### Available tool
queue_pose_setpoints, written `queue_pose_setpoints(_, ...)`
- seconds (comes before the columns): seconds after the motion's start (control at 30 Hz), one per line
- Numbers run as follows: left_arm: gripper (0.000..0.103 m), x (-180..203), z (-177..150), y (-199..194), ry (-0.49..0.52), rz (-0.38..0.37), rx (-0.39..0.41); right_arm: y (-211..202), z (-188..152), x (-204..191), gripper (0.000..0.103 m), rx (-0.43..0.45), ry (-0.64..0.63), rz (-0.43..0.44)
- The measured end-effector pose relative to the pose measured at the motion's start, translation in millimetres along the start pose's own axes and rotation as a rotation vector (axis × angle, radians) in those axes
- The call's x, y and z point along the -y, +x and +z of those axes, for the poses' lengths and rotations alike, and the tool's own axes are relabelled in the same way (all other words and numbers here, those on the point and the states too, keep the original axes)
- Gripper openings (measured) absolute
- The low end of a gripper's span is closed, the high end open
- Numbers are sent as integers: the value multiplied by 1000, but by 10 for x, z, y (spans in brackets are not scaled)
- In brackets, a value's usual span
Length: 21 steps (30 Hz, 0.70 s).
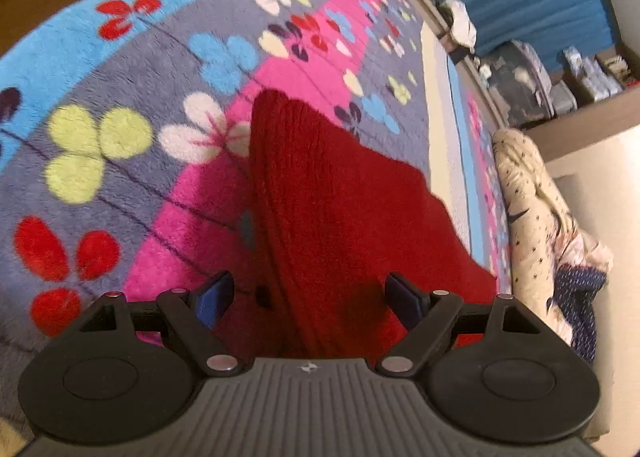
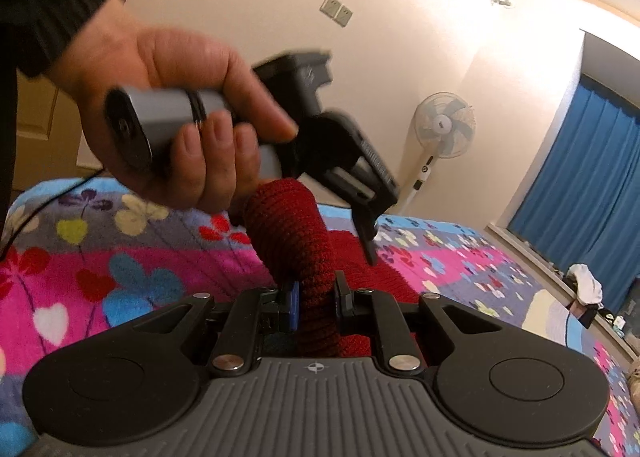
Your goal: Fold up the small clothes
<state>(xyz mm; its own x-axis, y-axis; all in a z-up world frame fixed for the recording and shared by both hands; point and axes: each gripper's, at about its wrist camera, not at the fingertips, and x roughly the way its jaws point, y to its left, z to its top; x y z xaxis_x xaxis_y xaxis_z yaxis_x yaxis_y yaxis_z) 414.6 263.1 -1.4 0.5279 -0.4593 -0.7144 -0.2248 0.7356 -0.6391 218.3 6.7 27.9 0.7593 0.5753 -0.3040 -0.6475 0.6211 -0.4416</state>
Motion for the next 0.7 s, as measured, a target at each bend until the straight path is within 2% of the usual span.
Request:
queue_pose_setpoints(0.13, 85, 38, 38, 177, 28, -30, -38, -66, 17, 38, 16, 6, 20, -6)
queue_pose_setpoints(0.2, 74, 75, 57, 218, 55, -23, -29, -93, 3, 39, 15, 9, 12, -5)
queue_pose_setpoints(0.23, 57, 84, 56, 226, 63, -29, -30, -109, -5, 37, 15, 9, 11, 0)
queue_pose_setpoints(0.27, 45, 96, 53, 225, 70, -41, -31, -105, -16, 47, 15, 8, 13, 5)
queue_pose_setpoints(0.33, 36, 169, 28, 153, 132, -42, -2, -112, -26, 22, 15, 7, 6, 16)
queue_pose_setpoints(0.4, 33, 211, -7, 63, 172, -39, 17, -105, -10, -30, 15, 9, -15, 25)
queue_pose_setpoints(0.5, 30, 178, -68, -130, 174, -39, 38, -151, 90, -110, 15, 13, 4, 29)
queue_pose_setpoints(0.7, 28, -115, -241, -934, 163, -40, 157, -264, 434, -461, 15, 35, 11, 78)
